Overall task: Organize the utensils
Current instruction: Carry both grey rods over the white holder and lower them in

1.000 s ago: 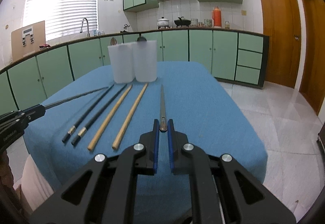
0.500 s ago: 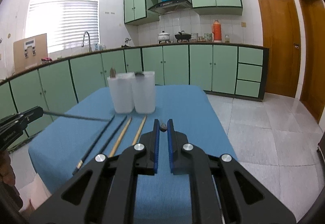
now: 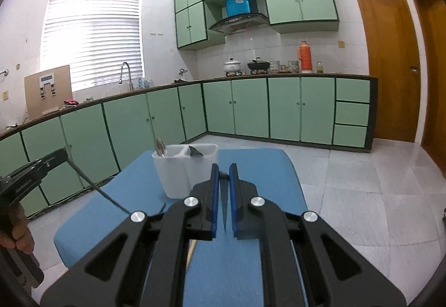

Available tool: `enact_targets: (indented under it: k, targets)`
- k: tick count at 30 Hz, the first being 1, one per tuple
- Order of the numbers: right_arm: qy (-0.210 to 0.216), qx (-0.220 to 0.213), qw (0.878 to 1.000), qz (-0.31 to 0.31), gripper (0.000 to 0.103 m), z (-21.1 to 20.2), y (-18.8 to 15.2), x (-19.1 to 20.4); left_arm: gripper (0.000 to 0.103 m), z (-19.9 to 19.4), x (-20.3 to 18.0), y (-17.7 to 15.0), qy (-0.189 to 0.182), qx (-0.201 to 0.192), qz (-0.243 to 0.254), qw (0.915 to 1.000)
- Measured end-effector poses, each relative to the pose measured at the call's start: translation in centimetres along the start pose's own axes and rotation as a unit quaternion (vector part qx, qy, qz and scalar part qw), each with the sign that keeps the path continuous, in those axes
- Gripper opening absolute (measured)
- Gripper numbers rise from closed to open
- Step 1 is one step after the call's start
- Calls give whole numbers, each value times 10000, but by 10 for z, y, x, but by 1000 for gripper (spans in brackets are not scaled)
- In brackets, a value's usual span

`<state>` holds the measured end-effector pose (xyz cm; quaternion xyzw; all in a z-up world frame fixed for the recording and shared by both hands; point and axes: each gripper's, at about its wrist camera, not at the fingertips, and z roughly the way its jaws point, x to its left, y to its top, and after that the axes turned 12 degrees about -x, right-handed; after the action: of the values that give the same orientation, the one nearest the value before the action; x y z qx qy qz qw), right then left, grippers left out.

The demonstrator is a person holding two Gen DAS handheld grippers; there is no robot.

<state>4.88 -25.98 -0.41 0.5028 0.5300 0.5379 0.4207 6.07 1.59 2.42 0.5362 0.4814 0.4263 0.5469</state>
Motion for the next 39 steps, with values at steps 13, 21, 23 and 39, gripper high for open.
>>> enact_targets:
  k: [13, 21, 23, 39]
  targets:
    - [584, -15, 9980, -259, 6, 37, 70, 8, 6, 46, 0, 59, -378, -305, -54, 9988]
    - [752, -221, 9964, -318, 6, 79, 129, 12, 6, 83, -7, 107, -572, -716, -32, 9958]
    - [779, -337, 9959, -318, 6, 93, 147, 15, 6, 98, -11, 117, -523, -852, 81, 9950]
    - [562, -205, 9980, -203, 6, 228, 135, 17, 6, 224, -6, 97, -35, -987, 254, 9948]
